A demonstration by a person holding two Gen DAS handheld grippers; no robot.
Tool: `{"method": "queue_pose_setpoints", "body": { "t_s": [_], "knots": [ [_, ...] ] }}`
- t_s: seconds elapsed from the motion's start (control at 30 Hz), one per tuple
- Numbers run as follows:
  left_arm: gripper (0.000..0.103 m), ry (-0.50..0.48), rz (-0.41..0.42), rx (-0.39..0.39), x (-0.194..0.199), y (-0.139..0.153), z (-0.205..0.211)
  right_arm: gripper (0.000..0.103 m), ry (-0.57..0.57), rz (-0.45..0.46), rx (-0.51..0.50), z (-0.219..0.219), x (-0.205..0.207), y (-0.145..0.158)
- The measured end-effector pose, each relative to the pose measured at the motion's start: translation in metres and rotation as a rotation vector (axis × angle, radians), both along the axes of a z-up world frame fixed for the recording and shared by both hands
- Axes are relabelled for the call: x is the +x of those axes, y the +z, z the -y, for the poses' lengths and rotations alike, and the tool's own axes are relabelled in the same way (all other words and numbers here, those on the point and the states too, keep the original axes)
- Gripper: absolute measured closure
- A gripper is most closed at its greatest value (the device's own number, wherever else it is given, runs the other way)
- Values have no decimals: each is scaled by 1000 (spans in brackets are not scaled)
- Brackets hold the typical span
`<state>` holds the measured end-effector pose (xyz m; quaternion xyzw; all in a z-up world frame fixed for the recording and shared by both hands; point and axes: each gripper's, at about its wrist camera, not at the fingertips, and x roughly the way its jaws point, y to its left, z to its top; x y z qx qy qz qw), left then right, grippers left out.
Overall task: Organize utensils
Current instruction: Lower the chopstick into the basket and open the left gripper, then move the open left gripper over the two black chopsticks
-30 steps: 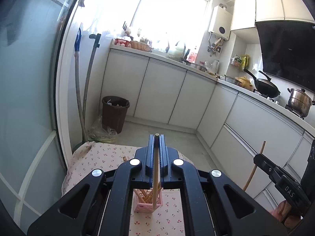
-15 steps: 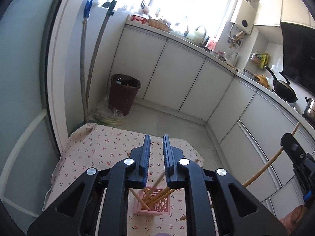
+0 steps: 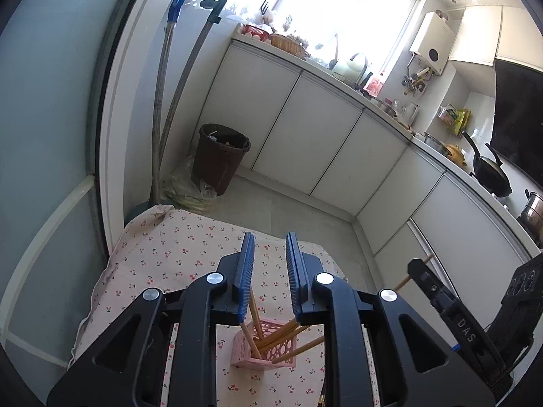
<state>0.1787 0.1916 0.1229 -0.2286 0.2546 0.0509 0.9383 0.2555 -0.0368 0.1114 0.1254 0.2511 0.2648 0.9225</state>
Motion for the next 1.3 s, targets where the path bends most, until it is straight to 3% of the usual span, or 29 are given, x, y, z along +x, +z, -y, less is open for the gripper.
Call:
{"method": "queue_pose_setpoints", "body": {
  "t_s": [0.07,0.27,0.43,0.53,0.73,0.83,0.93,1.07,1.3],
  "knots": [
    [84,-19,-17,14,1,-3,5,82,-3,-20,-21,-1,0,-5],
    [83,-61,-45,53,-4,-11,23,78,-18,-41,-78,7,-14,-4],
    [81,-71,-66,30,-12,-17,25,78,-42,-72,-79,31,-25,-11],
    [78,-88,-83,48,-13,-20,33,70,-53,-87,-110,43,-32,-14],
    [73,-142,-127,91,-13,-31,62,66,-72,-111,-183,59,-47,-23],
    [67,-186,-147,121,-14,-40,81,46,-90,-132,-204,72,-58,-32],
    [60,-231,-177,152,-13,-51,101,39,-113,-163,-231,87,-68,-42],
    [50,-289,-242,191,-6,-72,125,21,-184,-211,-263,117,-81,-59],
    [43,-385,-379,209,13,-112,155,17,-277,-336,-277,172,-92,-85]
  ]
}}
